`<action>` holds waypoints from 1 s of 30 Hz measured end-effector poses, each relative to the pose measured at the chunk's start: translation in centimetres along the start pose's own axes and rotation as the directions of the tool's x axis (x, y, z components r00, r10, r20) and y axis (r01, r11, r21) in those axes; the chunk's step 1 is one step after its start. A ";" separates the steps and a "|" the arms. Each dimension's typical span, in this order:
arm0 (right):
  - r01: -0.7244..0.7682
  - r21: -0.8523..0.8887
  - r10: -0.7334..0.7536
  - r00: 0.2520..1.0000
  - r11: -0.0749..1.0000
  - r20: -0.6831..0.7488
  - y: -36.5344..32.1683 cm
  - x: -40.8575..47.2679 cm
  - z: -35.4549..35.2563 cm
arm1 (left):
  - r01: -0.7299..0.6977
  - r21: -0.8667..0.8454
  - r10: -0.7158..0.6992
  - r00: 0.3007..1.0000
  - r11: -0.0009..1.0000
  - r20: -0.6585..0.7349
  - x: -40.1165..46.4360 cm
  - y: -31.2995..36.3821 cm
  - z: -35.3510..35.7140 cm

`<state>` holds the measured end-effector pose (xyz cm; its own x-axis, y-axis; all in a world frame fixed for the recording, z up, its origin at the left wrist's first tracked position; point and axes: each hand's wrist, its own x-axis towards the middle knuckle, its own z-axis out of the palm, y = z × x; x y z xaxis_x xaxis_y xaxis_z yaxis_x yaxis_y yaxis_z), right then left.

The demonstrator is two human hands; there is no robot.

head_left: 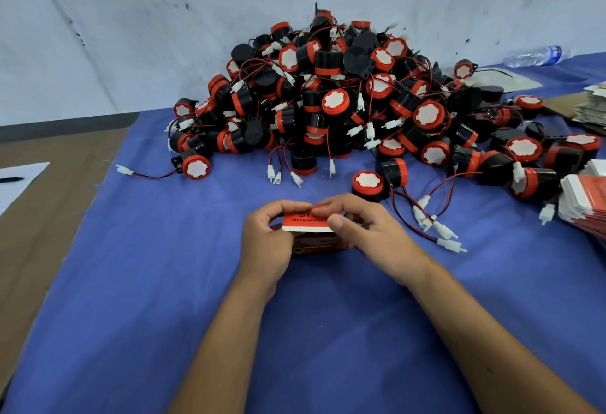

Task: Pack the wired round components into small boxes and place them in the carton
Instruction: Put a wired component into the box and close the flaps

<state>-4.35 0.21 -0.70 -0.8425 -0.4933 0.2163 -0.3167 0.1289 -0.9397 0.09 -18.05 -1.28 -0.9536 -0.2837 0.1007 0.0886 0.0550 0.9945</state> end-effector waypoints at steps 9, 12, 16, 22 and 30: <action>0.126 -0.253 -0.136 0.991 0.959 -0.021 0.8 0.5 0.2 | 0.000 0.028 -0.010 0.930 1.000 0.367 0.3 0.1 -3.0; 0.211 -0.373 -0.228 0.974 0.903 0.000 0.9 0.7 0.2 | -0.098 0.058 0.071 0.931 0.993 0.358 0.3 0.0 -2.5; 0.265 -0.483 -0.291 0.956 0.835 0.021 1.1 0.6 0.2 | -0.109 0.090 0.071 0.934 0.990 0.351 0.5 0.1 -2.6; 0.305 -0.528 -0.301 0.949 0.793 0.096 1.4 0.3 -0.2 | -0.120 0.219 0.038 0.938 0.968 0.345 0.3 0.1 -3.0; 0.218 -0.441 -0.267 0.963 0.871 -0.050 0.6 -0.1 0.6 | -0.170 0.225 0.097 0.949 0.960 0.301 0.3 -0.1 -2.5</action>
<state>-4.26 -0.16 -1.43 -0.7483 -0.4661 0.4720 -0.6516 0.3836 -0.6544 0.55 -20.55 -1.26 -0.9826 0.0248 0.1840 0.1823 0.3160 0.9311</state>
